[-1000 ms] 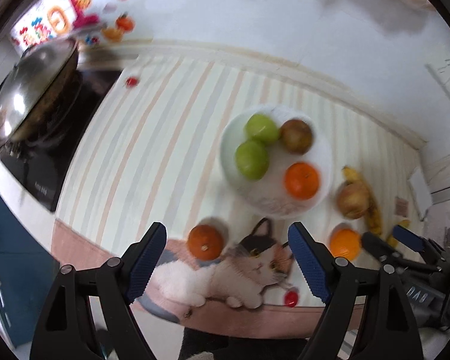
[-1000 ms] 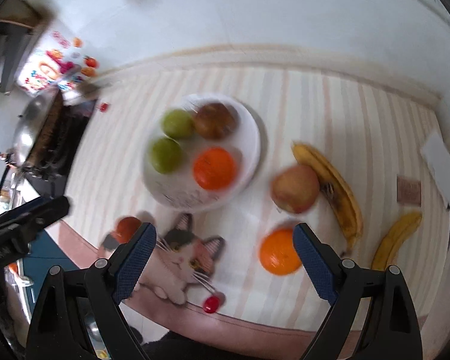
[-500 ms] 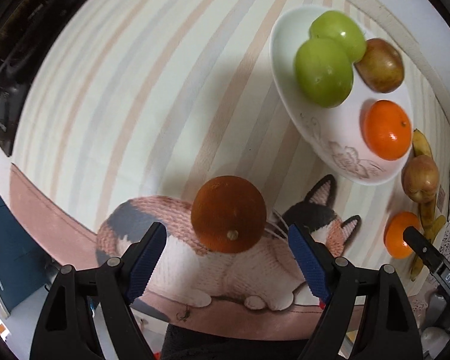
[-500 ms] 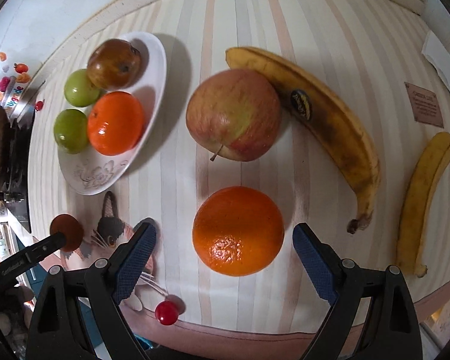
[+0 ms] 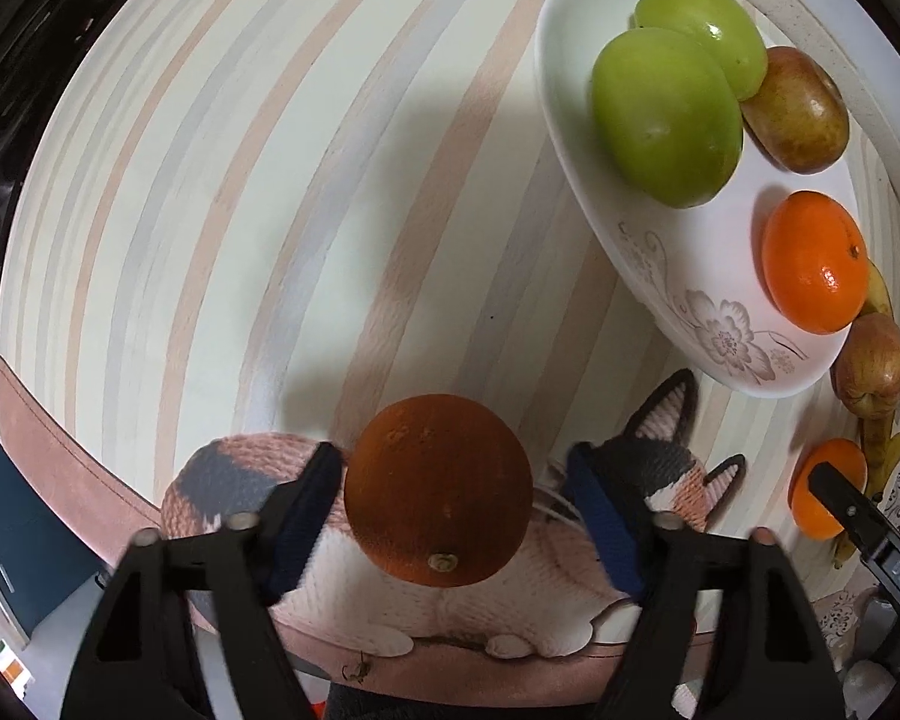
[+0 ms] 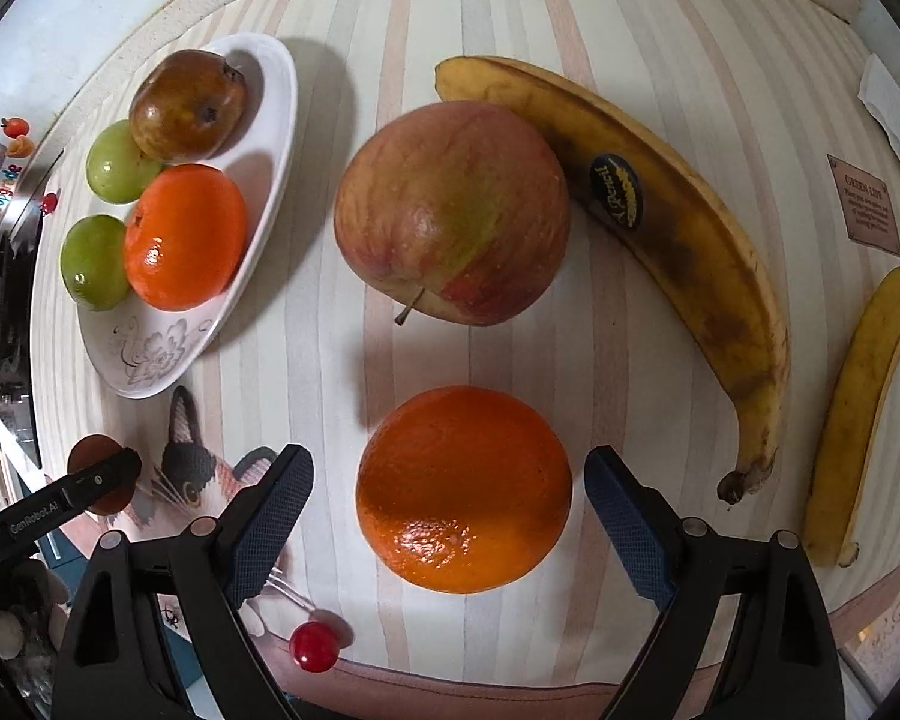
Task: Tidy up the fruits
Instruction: 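Grasp the dark orange on the cat mat with the left gripper while the right grasps the large orange, then set the dark orange and large orange onto the white plate, releasing both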
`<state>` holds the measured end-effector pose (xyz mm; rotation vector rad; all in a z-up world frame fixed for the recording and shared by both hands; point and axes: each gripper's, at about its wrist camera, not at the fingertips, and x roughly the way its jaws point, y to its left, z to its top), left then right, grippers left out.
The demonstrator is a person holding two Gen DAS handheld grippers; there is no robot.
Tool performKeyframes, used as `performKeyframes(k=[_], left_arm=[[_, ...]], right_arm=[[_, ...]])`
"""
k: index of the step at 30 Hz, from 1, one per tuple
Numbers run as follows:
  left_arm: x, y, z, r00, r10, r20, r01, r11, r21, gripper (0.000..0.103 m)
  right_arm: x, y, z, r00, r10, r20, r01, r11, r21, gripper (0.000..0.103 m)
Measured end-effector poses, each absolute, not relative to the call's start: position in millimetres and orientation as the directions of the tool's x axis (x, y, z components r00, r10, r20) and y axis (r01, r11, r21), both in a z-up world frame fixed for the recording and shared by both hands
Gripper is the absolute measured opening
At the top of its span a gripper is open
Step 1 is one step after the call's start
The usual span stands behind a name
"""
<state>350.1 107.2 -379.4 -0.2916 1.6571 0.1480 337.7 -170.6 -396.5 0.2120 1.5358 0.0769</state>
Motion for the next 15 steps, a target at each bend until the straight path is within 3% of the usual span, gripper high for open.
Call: performKeyframes(k=[3, 7, 15], left_arm=[[352.3, 104.0, -378.9, -0.082, -0.08, -0.993, -0.261, 0.964, -0.056, 0.052], [353.5, 103.6, -379.4, -0.078, -0.084, -0.993, -0.259, 0.964, -0.061, 0.051], [341.0, 116.0, -364.8, -0.054, -0.094, -0.994, -0.254, 0.964, -0.078, 0.051]], right_arm=[[337.6, -169.6, -402.2, 0.027, 0.174, -0.984, 0.076, 0.982, 0.175, 0.079], [337.0, -165.7, -401.6, 0.052, 0.152, -0.987, 0.061, 0.986, 0.155, 0.07], [329.1, -166.8, -397.7, 0.074, 0.156, -0.985, 0.058, 0.985, 0.161, 0.069]])
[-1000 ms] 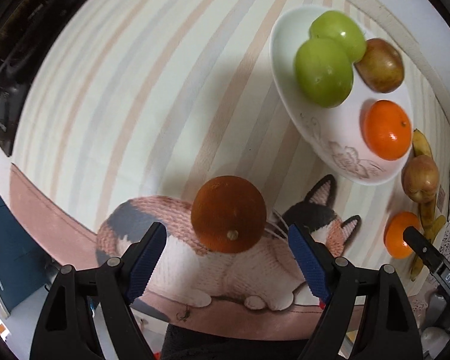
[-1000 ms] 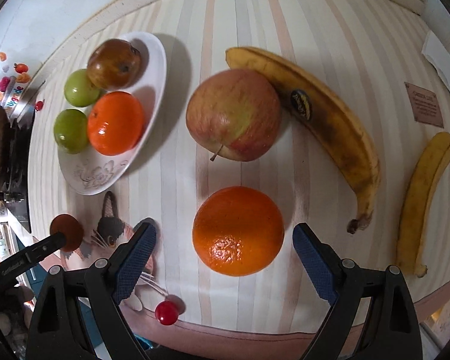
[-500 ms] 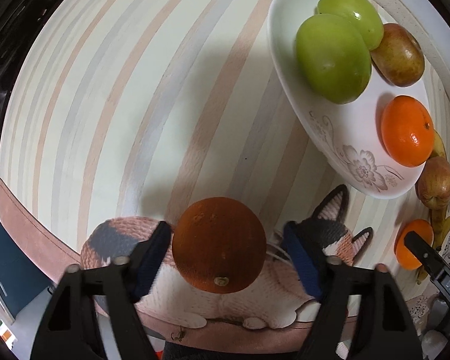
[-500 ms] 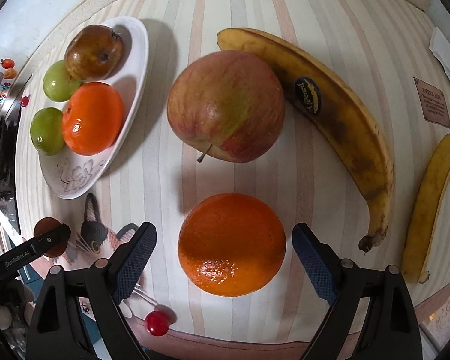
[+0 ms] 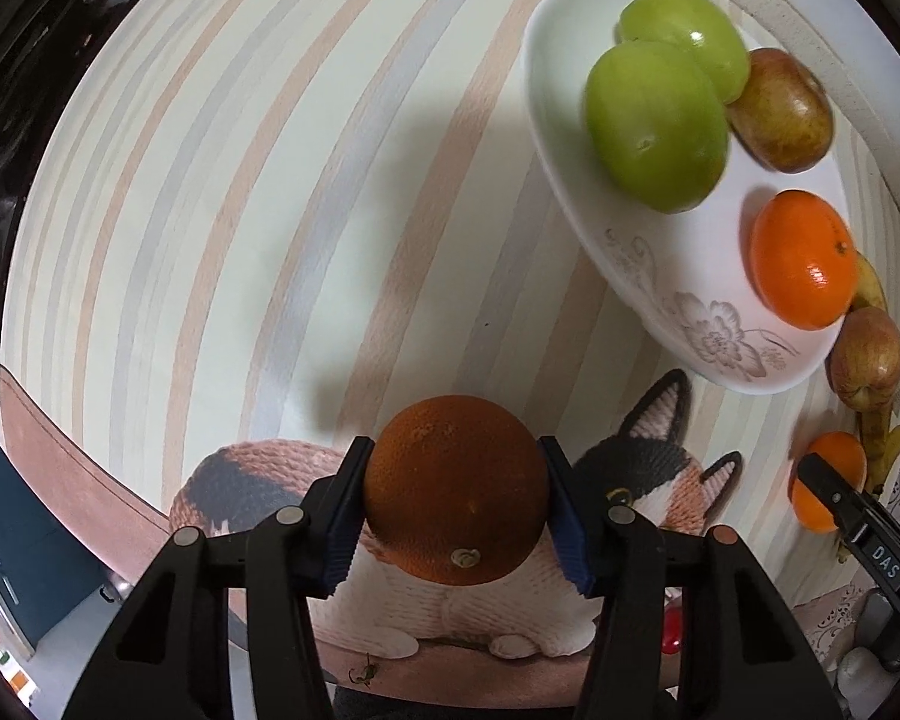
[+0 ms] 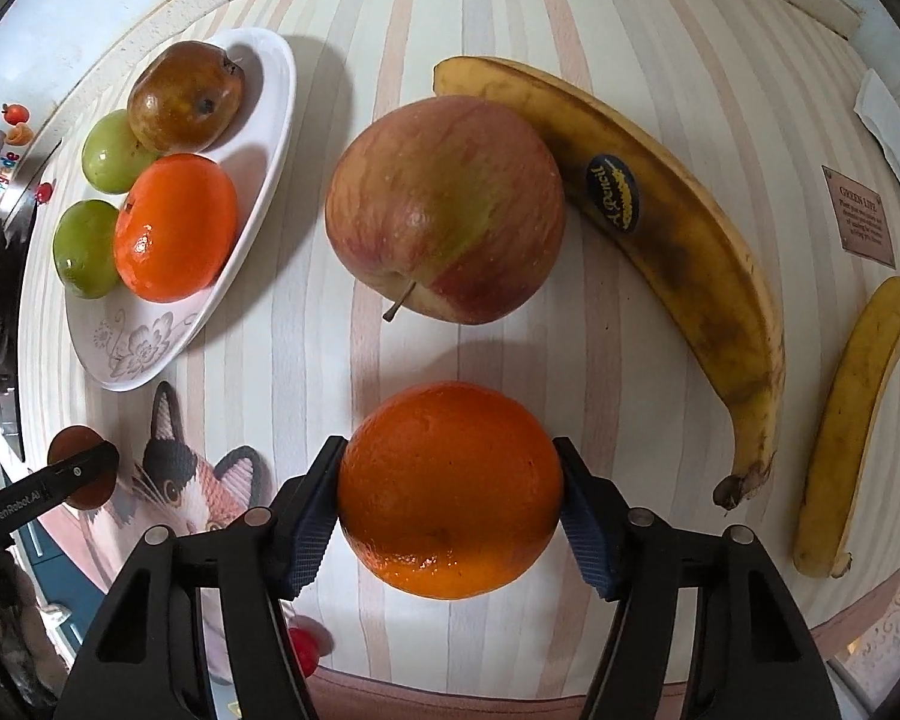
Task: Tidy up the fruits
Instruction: 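Set the dark orange and large orange onto the white plate, releasing both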
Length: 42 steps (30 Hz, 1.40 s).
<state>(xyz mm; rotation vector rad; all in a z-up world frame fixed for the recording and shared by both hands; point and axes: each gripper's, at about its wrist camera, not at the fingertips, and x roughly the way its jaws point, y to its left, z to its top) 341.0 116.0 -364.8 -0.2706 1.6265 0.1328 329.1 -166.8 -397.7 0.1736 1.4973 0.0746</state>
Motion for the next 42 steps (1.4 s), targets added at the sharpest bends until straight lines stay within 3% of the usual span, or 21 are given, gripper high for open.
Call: performKeyframes(k=[9, 15, 25, 31, 42], left_arm=[[349.6, 112.7, -298.4, 0.063, -0.142, -0.988, -0.209, 0.966, -0.152, 0.051], [376.4, 105.9, -259.5, 0.145, -0.179, -0.973, -0.185, 0.961, -0.204, 0.051], [395.2, 77.3, -306.2, 0.066, -0.22, -0.973, -0.225, 0.947, -0.229, 0.051], [398.9, 74.6, -320.4, 0.043, -0.196, -0.98, -0.233, 0.951, -0.2, 0.051], [409.7, 71.1, -342.4, 0.022, -0.209, -0.978, -0.264, 0.942, -0.208, 0.051]], right_arm=[[322.4, -152.1, -357.4, 0.108, 0.287, -0.952, 0.036, 0.956, 0.292, 0.069], [372.0, -133.0, -308.9, 0.173, 0.368, -0.913, -0.021, 0.929, 0.37, 0.069], [464.9, -99.6, -332.4, 0.143, 0.237, -0.961, -0.094, 0.97, 0.225, 0.069], [476.3, -94.6, -359.5, 0.11, 0.193, -0.975, -0.106, 0.978, 0.181, 0.069], [470.4, -81.3, -360.7, 0.125, 0.176, -0.976, -0.128, 0.979, 0.16, 0.069]])
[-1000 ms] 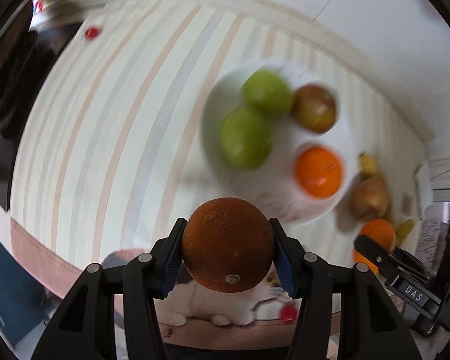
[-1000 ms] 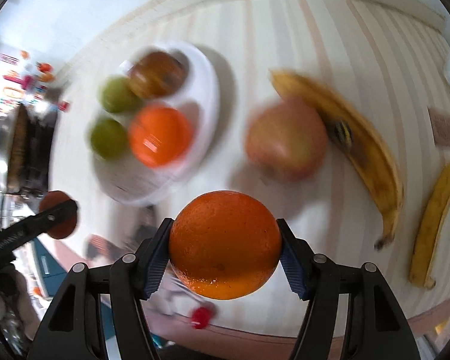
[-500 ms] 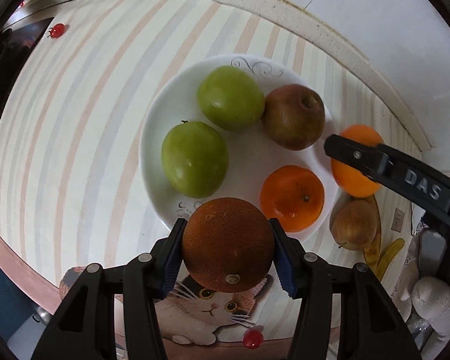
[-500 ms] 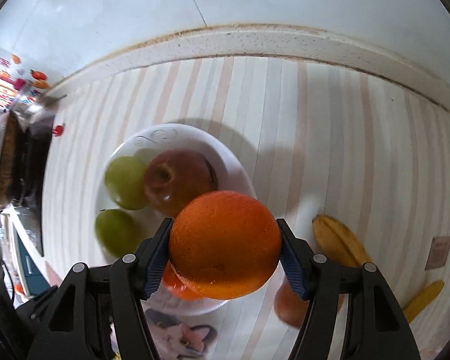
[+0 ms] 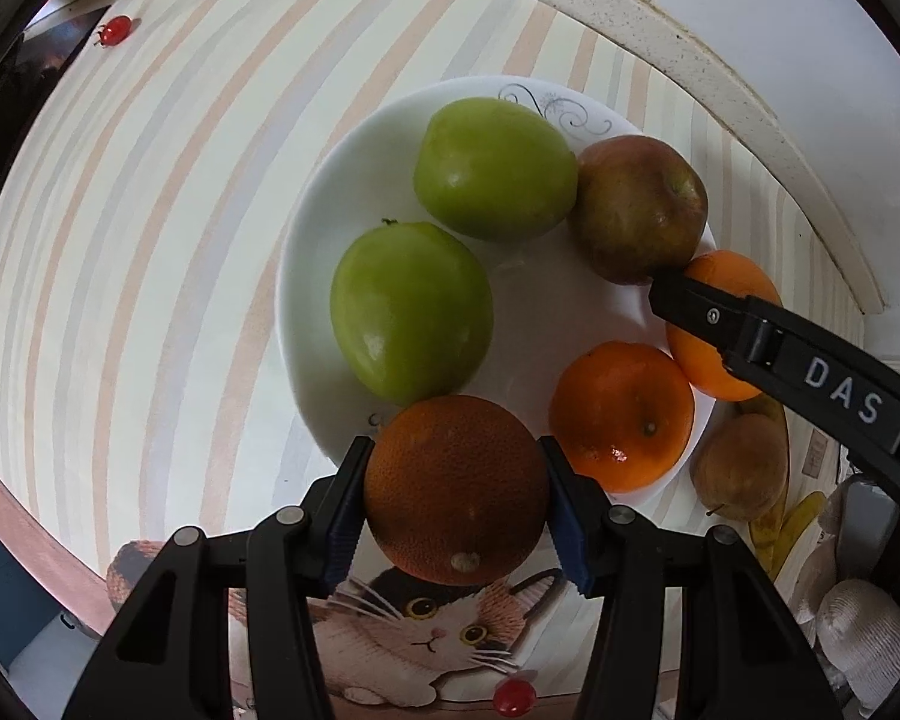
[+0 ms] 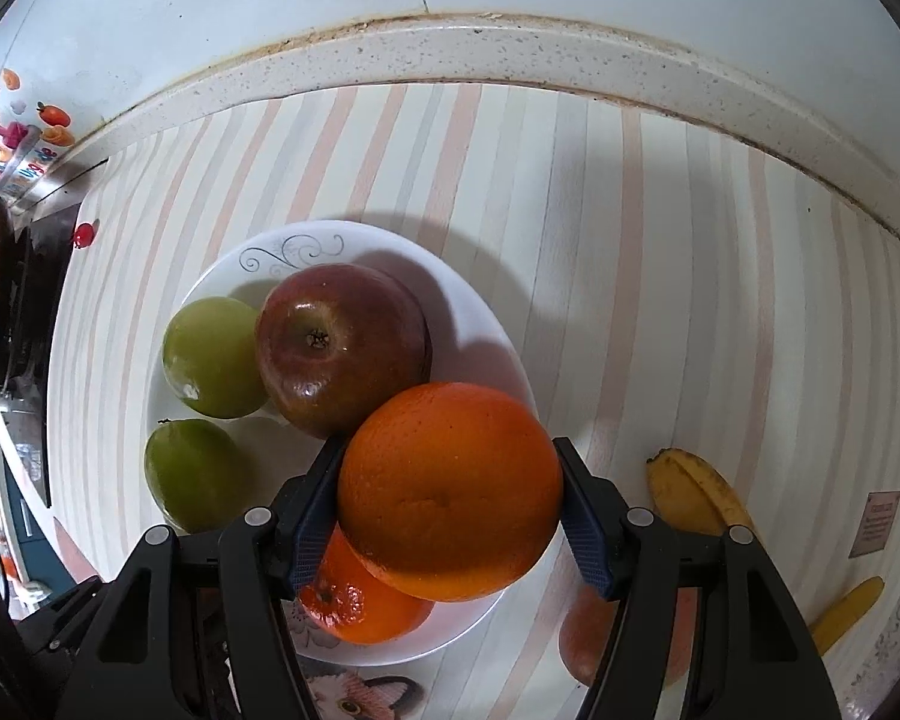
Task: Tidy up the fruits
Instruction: 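Set the dark orange and large orange onto the white plate, releasing both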
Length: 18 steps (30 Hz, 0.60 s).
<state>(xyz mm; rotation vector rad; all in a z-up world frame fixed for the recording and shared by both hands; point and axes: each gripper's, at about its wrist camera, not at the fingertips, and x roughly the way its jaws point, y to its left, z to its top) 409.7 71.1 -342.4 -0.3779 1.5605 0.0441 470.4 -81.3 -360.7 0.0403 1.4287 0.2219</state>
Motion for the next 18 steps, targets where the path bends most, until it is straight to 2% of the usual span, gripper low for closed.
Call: performKeyframes(k=[6, 8, 10, 11, 12, 14, 18], left_arm=[[414.1, 66.2, -348.8, -0.004, -0.223, -0.975, -0.271, 0.939, -0.214, 0.051], [416.3, 64.1, -349.8, -0.01, -0.227, -0.974, -0.276, 0.937, -0.216, 0.053], [416.7, 63.9, -346.7, 0.0, -0.243, -0.97, -0.283, 0.93, -0.233, 0.057], [416.5, 63.3, -343.6, 0.01, -0.254, -0.967, -0.285, 0.926, -0.246, 0.063], [416.5, 63.4, -339.2, 0.02, -0.257, -0.966, -0.285, 0.925, -0.252, 0.075], [416.5, 63.3, -331.3, 0.034, -0.262, -0.964, -0.281, 0.924, -0.261, 0.086], [416.1, 64.1, -313.1, 0.068, -0.237, -0.969, -0.269, 0.931, -0.246, 0.086]], right_arm=[[474.0, -88.8, -363.5, 0.086, 0.213, -0.973, -0.123, 0.972, 0.202, 0.07], [473.9, -90.3, -361.3, 0.079, 0.226, -0.971, -0.123, 0.969, 0.216, 0.077], [473.0, -91.7, -356.1, 0.084, 0.236, -0.968, -0.127, 0.966, 0.224, 0.084], [472.6, -92.3, -353.5, 0.085, 0.238, -0.968, -0.131, 0.965, 0.226, 0.085], [472.1, -93.1, -350.7, 0.085, 0.245, -0.966, -0.134, 0.963, 0.233, 0.088], [471.5, -94.6, -344.8, 0.084, 0.254, -0.963, -0.134, 0.961, 0.242, 0.091], [466.3, -103.3, -324.8, 0.118, 0.239, -0.964, -0.147, 0.964, 0.221, 0.095]])
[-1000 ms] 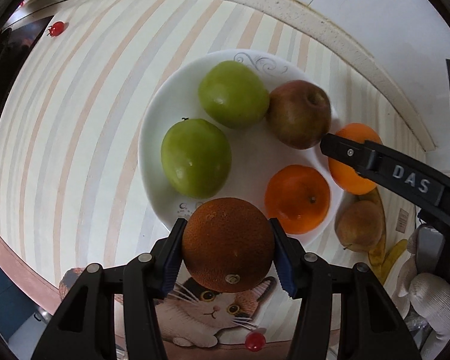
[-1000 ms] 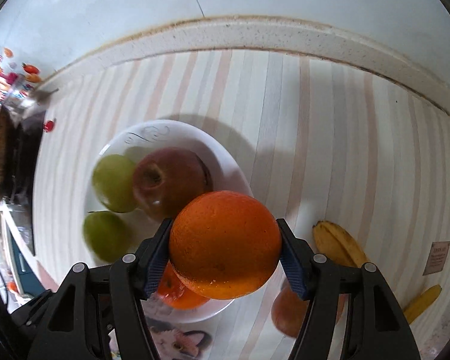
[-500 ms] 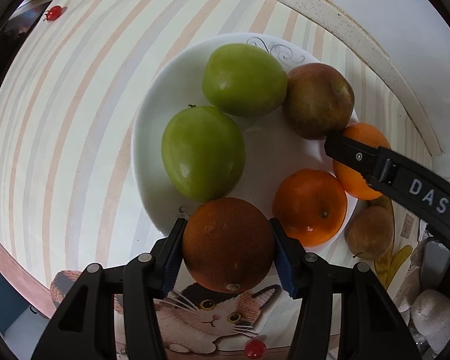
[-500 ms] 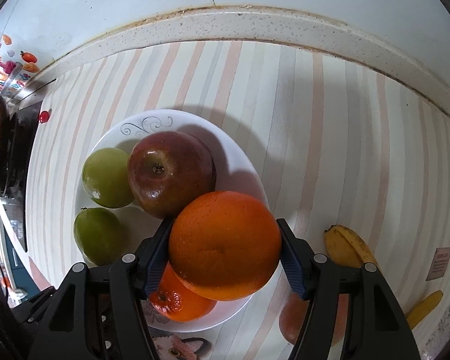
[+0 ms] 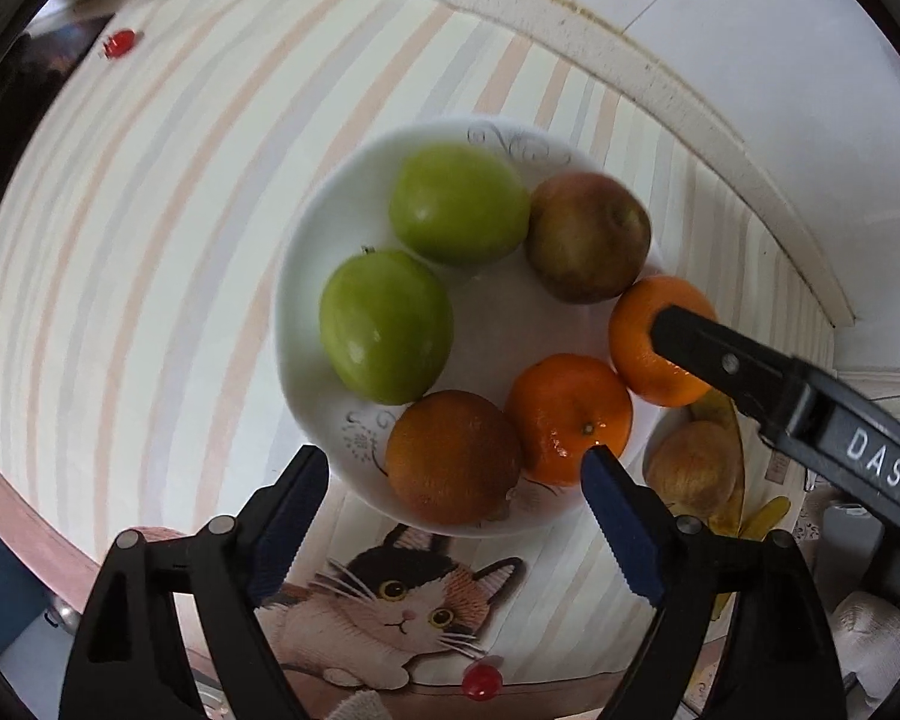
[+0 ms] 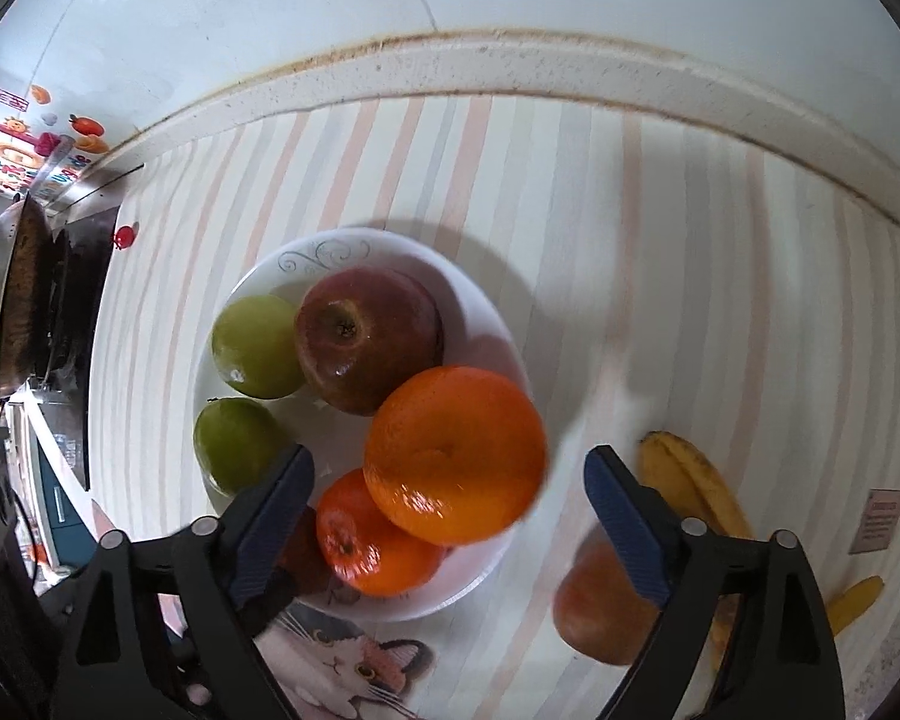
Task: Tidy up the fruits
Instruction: 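Set the dark orange and large orange onto the white plate, releasing both, then move the left gripper toward the cherry tomato while the right approaches the red apple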
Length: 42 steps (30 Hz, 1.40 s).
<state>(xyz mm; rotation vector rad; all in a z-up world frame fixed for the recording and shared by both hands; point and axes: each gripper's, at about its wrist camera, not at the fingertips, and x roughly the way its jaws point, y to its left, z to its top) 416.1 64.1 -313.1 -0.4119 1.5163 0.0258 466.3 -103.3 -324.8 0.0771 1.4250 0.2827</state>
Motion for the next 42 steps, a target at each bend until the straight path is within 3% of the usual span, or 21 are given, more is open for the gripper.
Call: performKeyframes(k=[13, 30, 42], left_arm=[[389.1, 78.1, -263.2, 0.17, -0.073, -0.983, -0.208, 0.972, -0.108, 0.086], [326.0, 68.0, -189.6, 0.302, -0.057, -0.952, -0.14, 0.985, -0.103, 0.086], [292.4, 51.1, -188.5, 0.306, -0.058, -0.95, -0.129, 0.986, -0.102, 0.086]], right_arm=[[404.6, -109.6, -265.2, 0.247, 0.169, -0.954, -0.241, 0.965, 0.108, 0.095], [315.5, -123.1, -197.1, 0.401, 0.222, -0.889, -0.257, 0.958, 0.123, 0.095], [287.4, -157.4, -189.2, 0.404, 0.301, -0.864, -0.203, 0.95, 0.236, 0.094]])
